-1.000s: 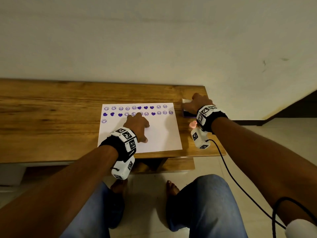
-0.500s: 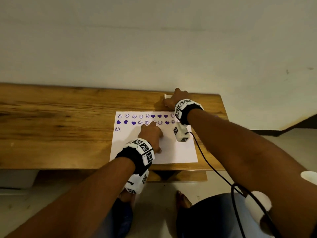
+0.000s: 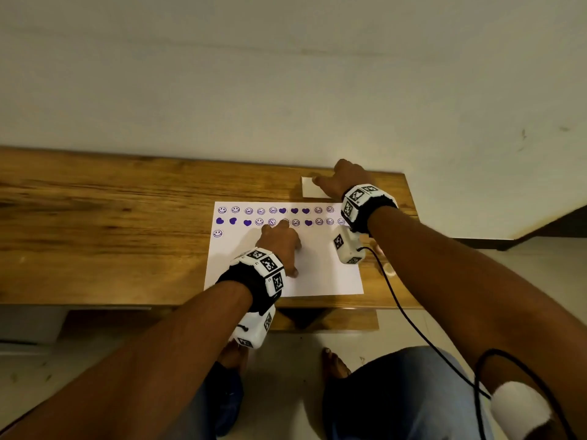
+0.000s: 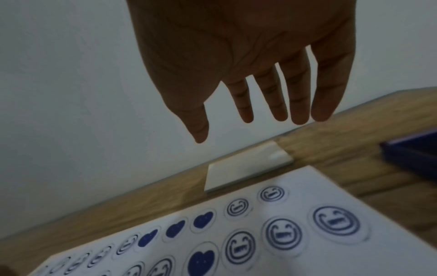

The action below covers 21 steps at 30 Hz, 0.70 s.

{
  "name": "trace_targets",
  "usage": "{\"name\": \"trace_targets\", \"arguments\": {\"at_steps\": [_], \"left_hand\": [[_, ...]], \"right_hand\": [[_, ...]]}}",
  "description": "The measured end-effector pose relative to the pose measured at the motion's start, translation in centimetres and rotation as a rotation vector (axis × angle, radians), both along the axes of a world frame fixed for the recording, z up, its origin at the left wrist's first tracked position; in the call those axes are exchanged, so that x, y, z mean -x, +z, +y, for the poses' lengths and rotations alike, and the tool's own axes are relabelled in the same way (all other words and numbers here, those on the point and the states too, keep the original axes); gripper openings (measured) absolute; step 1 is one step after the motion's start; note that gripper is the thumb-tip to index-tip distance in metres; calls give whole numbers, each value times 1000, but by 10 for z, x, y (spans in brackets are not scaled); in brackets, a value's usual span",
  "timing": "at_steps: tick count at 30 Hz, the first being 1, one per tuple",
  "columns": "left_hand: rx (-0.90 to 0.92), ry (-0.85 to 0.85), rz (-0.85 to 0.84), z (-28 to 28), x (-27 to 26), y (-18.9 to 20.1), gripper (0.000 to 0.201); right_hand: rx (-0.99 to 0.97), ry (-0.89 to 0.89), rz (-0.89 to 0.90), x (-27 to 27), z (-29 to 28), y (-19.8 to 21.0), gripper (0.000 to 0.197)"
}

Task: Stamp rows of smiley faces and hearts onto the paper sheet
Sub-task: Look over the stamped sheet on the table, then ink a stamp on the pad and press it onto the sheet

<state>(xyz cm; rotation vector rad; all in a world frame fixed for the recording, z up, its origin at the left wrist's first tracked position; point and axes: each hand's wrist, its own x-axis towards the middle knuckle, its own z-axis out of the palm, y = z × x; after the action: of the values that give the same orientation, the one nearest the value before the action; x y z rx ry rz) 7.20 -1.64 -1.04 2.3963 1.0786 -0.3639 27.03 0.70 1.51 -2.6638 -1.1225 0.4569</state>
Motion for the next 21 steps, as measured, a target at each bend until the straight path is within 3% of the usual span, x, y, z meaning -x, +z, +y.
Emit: {"name": "trace_targets", "arguments": {"at_steps": [4,9,15,21], "left_hand": [[-4,-10,9,-3,-1,5,72],[-44,-52,56,-8,6,3,72],[-63,-75,65,-13,15,1,71],[-92,-88,89,-14,17,0,71]], "right_hand": [[-92,-41,-3,-7,-52,22,46],[-198,-215,-23,-11,-127,28,26],[-185,-264,-34,-13,-175,11,27],[-137,-224,-25,-4,-183,1,34]]}}
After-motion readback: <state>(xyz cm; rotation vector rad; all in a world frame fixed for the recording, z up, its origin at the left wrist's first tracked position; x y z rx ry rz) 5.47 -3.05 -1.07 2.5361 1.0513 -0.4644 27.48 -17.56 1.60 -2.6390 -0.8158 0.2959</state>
